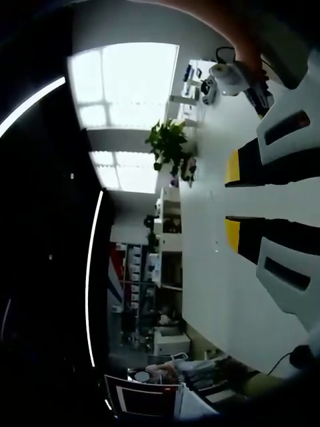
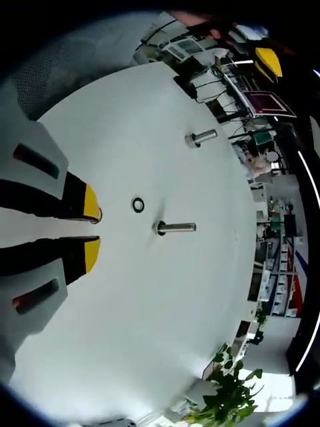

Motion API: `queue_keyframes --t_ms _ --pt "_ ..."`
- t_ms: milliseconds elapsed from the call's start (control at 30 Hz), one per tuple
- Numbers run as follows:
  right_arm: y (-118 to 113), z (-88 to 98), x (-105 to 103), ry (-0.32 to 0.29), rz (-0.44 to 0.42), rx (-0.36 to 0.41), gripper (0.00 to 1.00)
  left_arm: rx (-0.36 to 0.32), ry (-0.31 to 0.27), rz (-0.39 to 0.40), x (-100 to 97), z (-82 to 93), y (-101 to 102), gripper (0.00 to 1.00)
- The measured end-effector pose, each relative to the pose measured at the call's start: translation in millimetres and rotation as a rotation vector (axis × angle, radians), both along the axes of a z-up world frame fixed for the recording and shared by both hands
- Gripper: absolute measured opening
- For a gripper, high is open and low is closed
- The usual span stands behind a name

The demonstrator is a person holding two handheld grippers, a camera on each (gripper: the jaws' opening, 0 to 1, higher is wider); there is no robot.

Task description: Place the washer onto the threaded stud by aligning its center hole with the stud, sliding it down to the base, and recovering from edge contact or off-axis alignment until the washer reaches the visible bottom stop.

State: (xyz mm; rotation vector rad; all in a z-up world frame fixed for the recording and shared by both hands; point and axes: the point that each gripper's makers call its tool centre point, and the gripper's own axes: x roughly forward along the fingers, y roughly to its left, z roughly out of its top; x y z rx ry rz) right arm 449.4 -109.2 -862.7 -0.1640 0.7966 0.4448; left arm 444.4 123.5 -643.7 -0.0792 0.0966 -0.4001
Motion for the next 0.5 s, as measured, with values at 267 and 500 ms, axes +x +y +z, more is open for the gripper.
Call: queue_keyframes --t_ms 267,500 --pt "-0.3 -5.0 -2.8 0.025 0.008 -0.014 0.12 -0.006 0.000 0.000 0.1 0.3 0.7 0.15" --pt "1.2 -6.7 -3.7 0.037 0.021 -0.024 0.12 -0.008 0.000 0.003 0.4 0.5 1.8 0.15"
